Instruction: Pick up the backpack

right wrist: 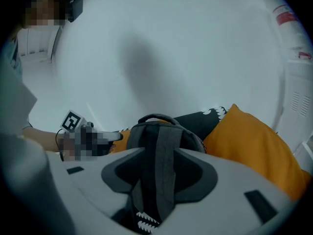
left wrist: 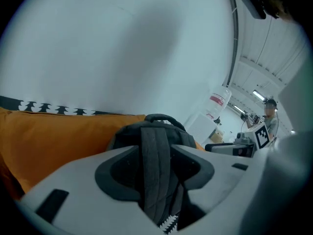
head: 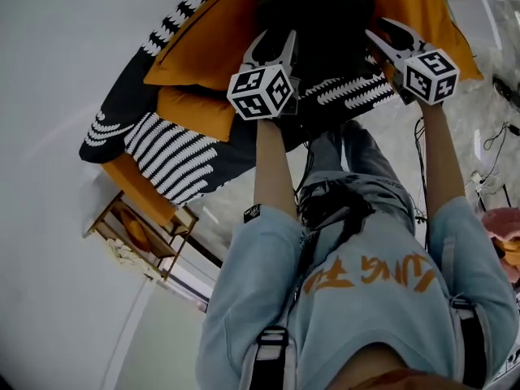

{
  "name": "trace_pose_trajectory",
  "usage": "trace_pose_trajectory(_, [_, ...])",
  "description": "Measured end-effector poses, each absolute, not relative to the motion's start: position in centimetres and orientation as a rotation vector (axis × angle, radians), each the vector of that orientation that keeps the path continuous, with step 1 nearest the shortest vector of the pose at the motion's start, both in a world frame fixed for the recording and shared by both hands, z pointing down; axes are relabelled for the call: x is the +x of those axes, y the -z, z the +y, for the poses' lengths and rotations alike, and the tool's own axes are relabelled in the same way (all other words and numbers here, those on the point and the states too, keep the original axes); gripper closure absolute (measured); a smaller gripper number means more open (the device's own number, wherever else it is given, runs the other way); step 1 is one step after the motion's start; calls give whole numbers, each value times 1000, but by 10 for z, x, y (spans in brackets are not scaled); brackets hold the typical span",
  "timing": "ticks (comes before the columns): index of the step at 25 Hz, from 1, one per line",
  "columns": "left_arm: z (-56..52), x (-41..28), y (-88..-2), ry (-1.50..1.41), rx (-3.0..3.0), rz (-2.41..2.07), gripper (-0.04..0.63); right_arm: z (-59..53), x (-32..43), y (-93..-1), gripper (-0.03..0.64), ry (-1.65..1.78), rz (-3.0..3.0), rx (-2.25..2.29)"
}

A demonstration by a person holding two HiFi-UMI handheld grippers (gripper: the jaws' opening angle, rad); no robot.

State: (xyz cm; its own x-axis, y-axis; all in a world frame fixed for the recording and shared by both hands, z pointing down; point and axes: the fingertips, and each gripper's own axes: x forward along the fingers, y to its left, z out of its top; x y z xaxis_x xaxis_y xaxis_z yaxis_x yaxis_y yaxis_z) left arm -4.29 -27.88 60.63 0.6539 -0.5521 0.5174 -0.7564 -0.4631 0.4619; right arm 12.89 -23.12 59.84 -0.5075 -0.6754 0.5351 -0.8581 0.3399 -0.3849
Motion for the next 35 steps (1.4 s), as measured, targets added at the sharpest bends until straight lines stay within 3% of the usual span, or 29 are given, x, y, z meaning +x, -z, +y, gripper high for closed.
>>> trace_pose_trajectory(9, [-309, -25, -624, -358, 2187, -812, 365, -267, 127, -627, 402, -1051, -2343, 1263])
trace_pose_trajectory(18, [-319, 3, -641, -367, 2169, -617, 369, -288, 122, -636, 397, -1166, -2404, 1149])
trace_pose_trajectory(22, [-324, -3, -642, -365, 2152, -612, 410, -296, 114, -636, 399, -1216, -2399, 1161])
trace_pose_trajectory(27, [-314, -6, -631, -379, 2160, -561, 509, -288, 105, -624, 504, -1258, -2382, 1176])
trace_pose_trajectory(35, [-265, -32, -594, -323, 2220, -576, 527, -242, 83, -589, 543, -1185, -2405, 1108])
